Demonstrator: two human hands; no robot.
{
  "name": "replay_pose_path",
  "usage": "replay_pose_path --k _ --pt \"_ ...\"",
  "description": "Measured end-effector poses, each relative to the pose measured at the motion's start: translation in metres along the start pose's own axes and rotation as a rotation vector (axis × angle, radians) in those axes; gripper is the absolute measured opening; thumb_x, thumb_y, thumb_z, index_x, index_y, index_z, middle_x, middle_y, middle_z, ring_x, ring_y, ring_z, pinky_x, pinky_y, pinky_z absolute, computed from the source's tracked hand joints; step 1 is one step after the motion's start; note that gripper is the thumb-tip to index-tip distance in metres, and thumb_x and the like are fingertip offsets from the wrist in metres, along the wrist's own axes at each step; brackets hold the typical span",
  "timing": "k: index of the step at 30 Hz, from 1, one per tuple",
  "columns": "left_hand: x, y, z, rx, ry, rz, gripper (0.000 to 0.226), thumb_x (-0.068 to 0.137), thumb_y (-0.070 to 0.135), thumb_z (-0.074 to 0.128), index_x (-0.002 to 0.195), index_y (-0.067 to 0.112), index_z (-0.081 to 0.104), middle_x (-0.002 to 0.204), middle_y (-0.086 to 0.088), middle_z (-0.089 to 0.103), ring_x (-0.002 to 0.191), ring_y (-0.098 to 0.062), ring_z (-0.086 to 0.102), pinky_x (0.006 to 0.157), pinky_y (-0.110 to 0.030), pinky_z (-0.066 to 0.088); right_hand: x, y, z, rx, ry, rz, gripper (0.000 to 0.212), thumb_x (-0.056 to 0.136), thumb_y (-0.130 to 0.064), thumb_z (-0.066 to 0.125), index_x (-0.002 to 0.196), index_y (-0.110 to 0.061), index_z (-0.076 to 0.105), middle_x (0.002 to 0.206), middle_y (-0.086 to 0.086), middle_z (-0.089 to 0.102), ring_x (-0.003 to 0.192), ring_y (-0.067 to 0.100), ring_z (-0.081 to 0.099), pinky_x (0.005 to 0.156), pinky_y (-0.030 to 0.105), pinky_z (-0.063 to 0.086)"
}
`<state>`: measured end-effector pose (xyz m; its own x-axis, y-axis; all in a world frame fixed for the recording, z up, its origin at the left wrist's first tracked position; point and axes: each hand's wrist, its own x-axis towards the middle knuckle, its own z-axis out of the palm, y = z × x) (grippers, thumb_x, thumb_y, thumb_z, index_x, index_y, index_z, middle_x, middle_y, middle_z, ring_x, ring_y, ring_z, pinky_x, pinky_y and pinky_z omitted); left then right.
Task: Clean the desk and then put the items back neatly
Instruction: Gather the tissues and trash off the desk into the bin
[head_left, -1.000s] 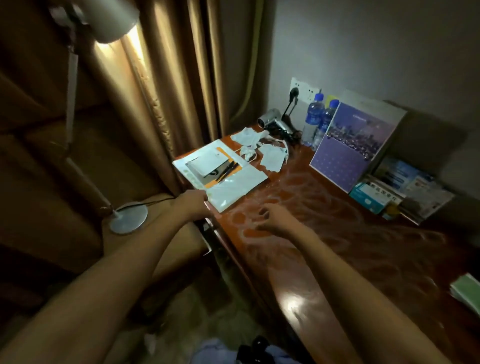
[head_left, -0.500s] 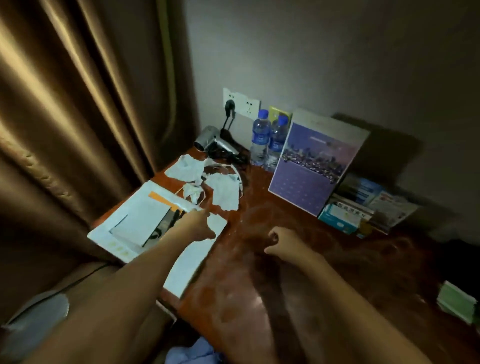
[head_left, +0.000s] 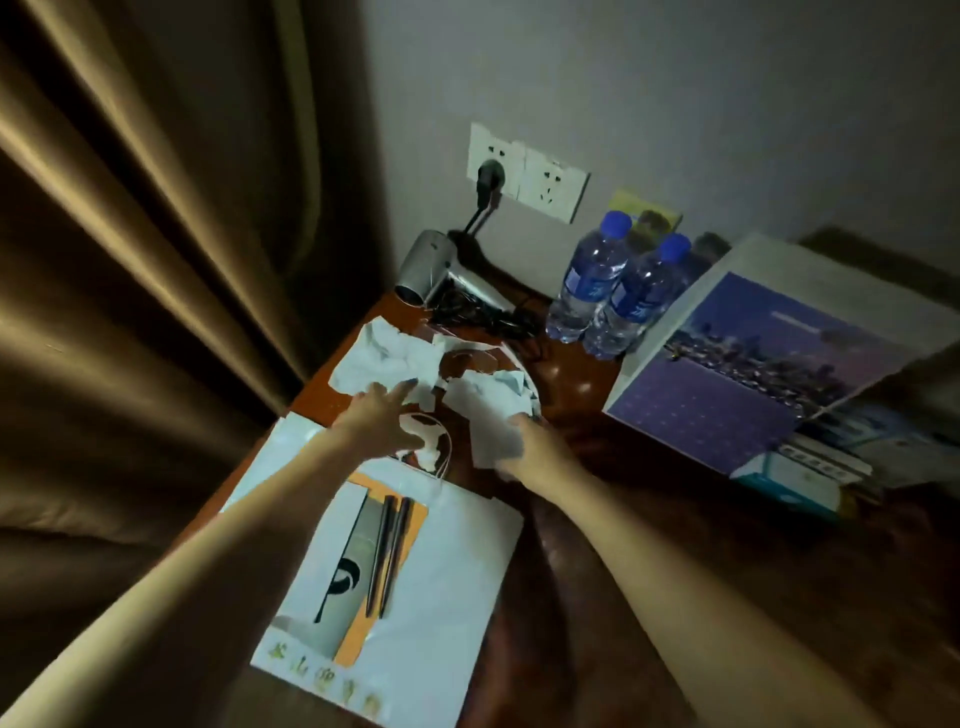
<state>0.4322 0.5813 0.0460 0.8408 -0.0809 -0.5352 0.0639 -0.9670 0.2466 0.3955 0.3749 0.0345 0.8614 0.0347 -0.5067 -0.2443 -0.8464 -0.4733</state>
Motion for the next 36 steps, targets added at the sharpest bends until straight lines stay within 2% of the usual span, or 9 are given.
replay_pose_path --k 4,8,13,17,24,28,32,34,36 --pt "0.034 -0.001 -0.011 -0.018 -0.002 0.023 0.083 0.085 0.045 0.064 0.149 0.04 0.011 0.157 -0.013 0.0 0.142 -0.039 0.009 0.109 -0.054 0.028 0.034 -0.005 0.007 0.02 0.028 0.033 0.05 0.092 -0.007 0.053 0.14 -0.013 0.039 0.138 0.011 0.042 0.129 0.029 0.042 0.103 0.033 0.037" --pt "0.067 0.0 -0.011 -0.047 -0.008 -0.02 0.073 0.089 0.046 0.058 0.147 0.044 0.013 0.158 -0.008 -0.012 0.143 -0.04 -0.004 0.111 -0.062 0.019 0.059 -0.002 0.007 -0.078 0.045 -0.007 0.072 0.089 0.003 0.053 0.149 -0.019 0.022 0.156 0.009 0.018 0.142 0.028 0.024 0.113 0.035 0.026" --pt "0.085 0.003 0.017 -0.115 0.052 0.004 0.05 0.09 0.051 0.052 0.138 0.04 0.041 0.151 -0.008 0.022 0.137 -0.03 0.019 0.109 -0.049 0.025 0.068 0.002 0.017 -0.116 0.007 0.053 0.079 0.088 0.002 0.052 0.152 -0.025 0.013 0.159 0.005 0.004 0.145 0.026 0.014 0.114 0.032 0.02" --pt "0.082 0.013 0.023 -0.182 0.133 -0.048 0.05 0.089 0.052 0.053 0.135 0.031 0.049 0.141 -0.011 0.03 0.128 -0.035 0.026 0.104 -0.046 0.029 0.07 0.007 0.026 -0.179 0.044 0.061 0.077 0.087 0.01 0.045 0.15 -0.026 0.021 0.157 0.005 0.007 0.142 0.027 0.018 0.112 0.034 0.025" --pt "0.088 -0.001 0.035 -0.434 0.056 -0.034 0.022 0.09 0.031 0.058 0.103 0.014 0.063 0.116 -0.012 0.059 0.103 -0.03 0.054 0.085 -0.036 0.049 0.073 0.01 0.026 -0.145 0.058 0.108 0.064 0.085 -0.021 0.068 0.142 -0.028 0.038 0.145 0.005 0.024 0.133 0.029 0.033 0.104 0.035 0.037" --pt "0.089 0.001 0.02 -0.433 0.097 -0.003 0.031 0.09 -0.001 0.049 0.12 0.007 0.049 0.127 -0.018 0.044 0.106 -0.036 0.053 0.084 -0.036 0.053 0.074 0.011 0.024 -0.19 0.077 0.03 0.046 0.085 -0.025 0.069 0.127 -0.02 0.053 0.157 0.0 0.011 0.137 0.027 0.025 0.107 0.035 0.035" --pt "0.079 -0.003 0.008 -0.429 0.052 0.099 0.062 0.09 -0.005 0.046 0.143 0.022 0.03 0.136 -0.016 0.036 0.109 -0.033 0.052 0.074 -0.021 0.05 0.072 0.011 0.029 -0.181 0.072 -0.078 0.03 0.088 -0.013 0.061 0.118 -0.009 0.06 0.145 0.001 0.037 0.125 0.025 0.042 0.095 0.028 0.039" --pt "0.072 -0.008 0.011 -0.395 0.004 0.161 0.054 0.093 -0.003 0.041 0.142 0.019 0.036 0.133 -0.014 0.048 0.094 -0.026 0.06 0.057 -0.013 0.048 0.069 0.01 0.032 -0.186 0.078 -0.118 0.026 0.088 -0.007 0.058 0.113 -0.007 0.058 0.129 0.004 0.048 0.113 0.025 0.05 0.081 0.024 0.037" --pt "0.064 -0.011 0.017 -0.344 -0.01 0.189 0.039 0.096 0.005 0.042 0.134 0.014 0.047 0.131 -0.012 0.054 0.103 -0.024 0.06 0.07 -0.014 0.047 0.065 0.008 0.034 -0.144 0.09 -0.103 0.028 0.089 -0.006 0.056 0.117 -0.009 0.053 0.124 0.005 0.052 0.111 0.025 0.052 0.079 0.024 0.038"
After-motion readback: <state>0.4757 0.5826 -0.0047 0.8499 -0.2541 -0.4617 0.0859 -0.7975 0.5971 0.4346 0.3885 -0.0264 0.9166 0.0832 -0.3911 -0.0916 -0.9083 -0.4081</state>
